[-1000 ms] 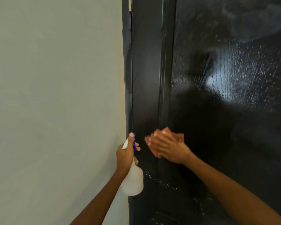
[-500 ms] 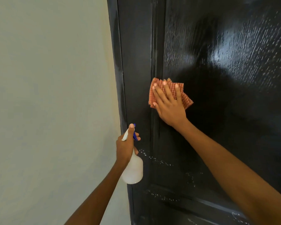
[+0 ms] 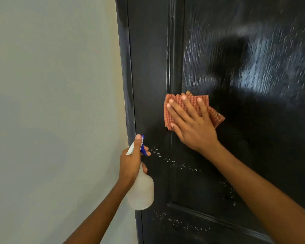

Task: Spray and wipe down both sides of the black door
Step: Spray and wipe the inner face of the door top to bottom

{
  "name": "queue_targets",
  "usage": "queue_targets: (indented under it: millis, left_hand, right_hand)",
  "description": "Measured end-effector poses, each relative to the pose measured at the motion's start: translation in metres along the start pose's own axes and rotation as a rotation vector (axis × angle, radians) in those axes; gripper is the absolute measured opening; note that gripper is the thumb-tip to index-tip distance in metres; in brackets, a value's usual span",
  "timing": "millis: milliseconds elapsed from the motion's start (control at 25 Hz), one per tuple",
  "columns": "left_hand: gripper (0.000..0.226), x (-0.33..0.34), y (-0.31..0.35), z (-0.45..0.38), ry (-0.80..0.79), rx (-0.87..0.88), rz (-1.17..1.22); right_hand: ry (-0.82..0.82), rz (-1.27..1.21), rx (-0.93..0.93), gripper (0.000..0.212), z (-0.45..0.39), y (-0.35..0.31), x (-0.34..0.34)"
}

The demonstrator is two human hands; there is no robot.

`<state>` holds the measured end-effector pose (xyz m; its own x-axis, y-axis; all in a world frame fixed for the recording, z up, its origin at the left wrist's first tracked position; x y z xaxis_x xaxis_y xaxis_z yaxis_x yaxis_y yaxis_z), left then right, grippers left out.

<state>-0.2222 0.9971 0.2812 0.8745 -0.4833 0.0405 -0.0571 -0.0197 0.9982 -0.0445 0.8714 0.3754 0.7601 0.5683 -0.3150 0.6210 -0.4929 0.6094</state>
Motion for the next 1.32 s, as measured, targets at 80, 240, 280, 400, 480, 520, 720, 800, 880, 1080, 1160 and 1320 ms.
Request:
queue_targets:
  millis: [80,240,280,400,480,520,720,800,880,1080,1160,1320]
  left_hand:
    - [0.070,0.000,-0.015,-0.008,0.003,0.092,-0.011]
    - [0.067,-0.001,-0.048,-0.023,0.002,0.260,-0.009]
    - [0.068,-0.001,-0.057,-0.027,-0.006,0.279,-0.013]
    - [0.069,-0.004,-0.085,-0.032,-0.044,0.347,0.014]
    - [0.065,-0.007,-0.095,-0.031,-0.080,0.395,0.049]
    - [0.064,-0.008,-0.097,-0.029,-0.098,0.422,0.058]
    - [0.067,-0.007,-0.078,-0.022,-0.119,0.472,0.047]
    - [0.068,-0.006,-0.065,-0.023,-0.085,0.477,0.059]
    - [0.072,-0.008,-0.057,-0.025,-0.056,0.467,0.075]
    - [0.078,-0.012,-0.064,-0.022,-0.104,0.424,0.009]
    - [0.075,-0.014,-0.068,-0.018,-0.100,0.442,0.015]
    - [0.076,-0.030,-0.082,-0.008,0.043,0.501,0.056]
  right_hand:
    - [0.056,0.035,0.033,0.066,0.005,-0.006,0.007]
    - [0.161,0.045,0.144,0.065,0.022,-0.020,0.018]
    - [0.172,0.047,0.165,0.065,0.027,-0.023,0.020]
    - [0.195,0.077,0.189,0.067,0.052,-0.042,0.031]
    - [0.178,0.101,0.155,0.070,0.066,-0.053,0.038]
    - [0.160,0.121,0.130,0.071,0.071,-0.057,0.041]
    - [0.016,0.108,0.090,0.077,0.053,-0.059,0.037]
    - [0.028,0.073,0.128,0.074,0.022,-0.059,0.033]
    - [0.025,0.050,0.170,0.071,-0.006,-0.062,0.029]
    - [-0.009,0.039,0.107,0.076,-0.002,-0.059,0.029]
    - [-0.004,0.038,0.125,0.075,0.011,-0.064,0.032]
    - [0.023,-0.055,0.273,0.073,0.002,-0.091,0.038]
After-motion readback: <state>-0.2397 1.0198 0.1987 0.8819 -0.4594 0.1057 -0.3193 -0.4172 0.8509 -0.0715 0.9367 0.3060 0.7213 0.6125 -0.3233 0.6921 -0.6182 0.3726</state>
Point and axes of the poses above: each hand's wrist, its own z-axis away from the middle knuckle, its own x-axis out of the palm, y = z × x, the point moved 4 cm from there along -z, towards the middle knuckle, and after that the axes turned 5 degrees about -x, right-handed, at the moved point
